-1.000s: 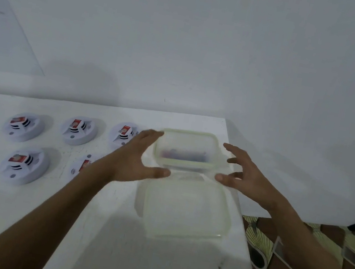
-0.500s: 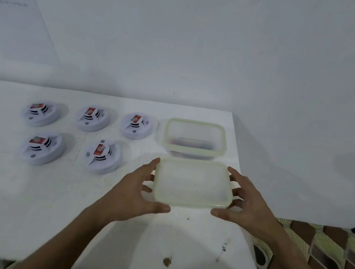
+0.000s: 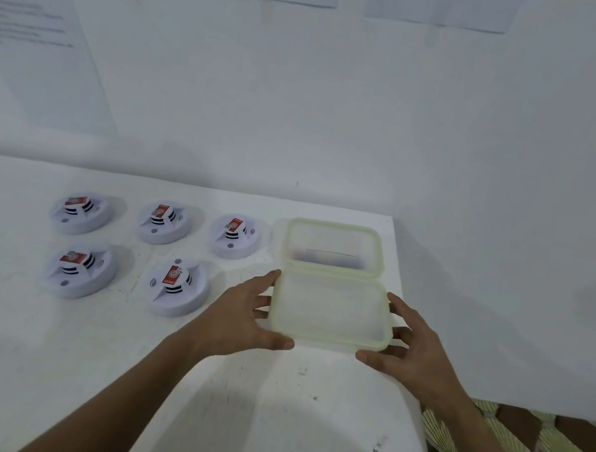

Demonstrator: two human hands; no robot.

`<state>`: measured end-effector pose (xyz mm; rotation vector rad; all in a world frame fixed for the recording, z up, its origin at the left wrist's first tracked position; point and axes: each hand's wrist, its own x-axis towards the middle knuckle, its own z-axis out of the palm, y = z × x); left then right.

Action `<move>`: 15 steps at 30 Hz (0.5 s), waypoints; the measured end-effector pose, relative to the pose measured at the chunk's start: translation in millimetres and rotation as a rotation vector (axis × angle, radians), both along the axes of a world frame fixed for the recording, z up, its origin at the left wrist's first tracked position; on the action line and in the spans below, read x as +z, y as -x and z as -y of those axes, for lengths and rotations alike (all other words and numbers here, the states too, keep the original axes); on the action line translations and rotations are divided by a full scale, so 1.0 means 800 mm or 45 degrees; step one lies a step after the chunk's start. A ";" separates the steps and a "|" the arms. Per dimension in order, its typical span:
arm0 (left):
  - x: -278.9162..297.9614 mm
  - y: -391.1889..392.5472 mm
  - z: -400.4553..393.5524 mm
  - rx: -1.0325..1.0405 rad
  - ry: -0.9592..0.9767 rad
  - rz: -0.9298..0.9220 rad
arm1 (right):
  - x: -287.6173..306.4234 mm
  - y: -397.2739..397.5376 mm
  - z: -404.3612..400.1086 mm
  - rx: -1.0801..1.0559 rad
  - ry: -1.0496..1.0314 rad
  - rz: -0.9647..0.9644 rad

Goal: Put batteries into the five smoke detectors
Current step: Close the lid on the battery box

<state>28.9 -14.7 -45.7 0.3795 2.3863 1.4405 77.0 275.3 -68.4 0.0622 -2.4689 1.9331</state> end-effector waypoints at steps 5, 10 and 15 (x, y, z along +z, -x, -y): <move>0.001 0.011 -0.006 0.008 0.009 -0.028 | -0.001 0.017 -0.005 0.031 -0.034 0.008; 0.006 0.028 -0.008 0.018 0.090 -0.048 | 0.009 0.033 -0.004 0.012 -0.219 0.053; 0.013 0.040 -0.004 0.001 0.252 -0.192 | 0.019 0.037 0.007 -0.028 -0.405 0.052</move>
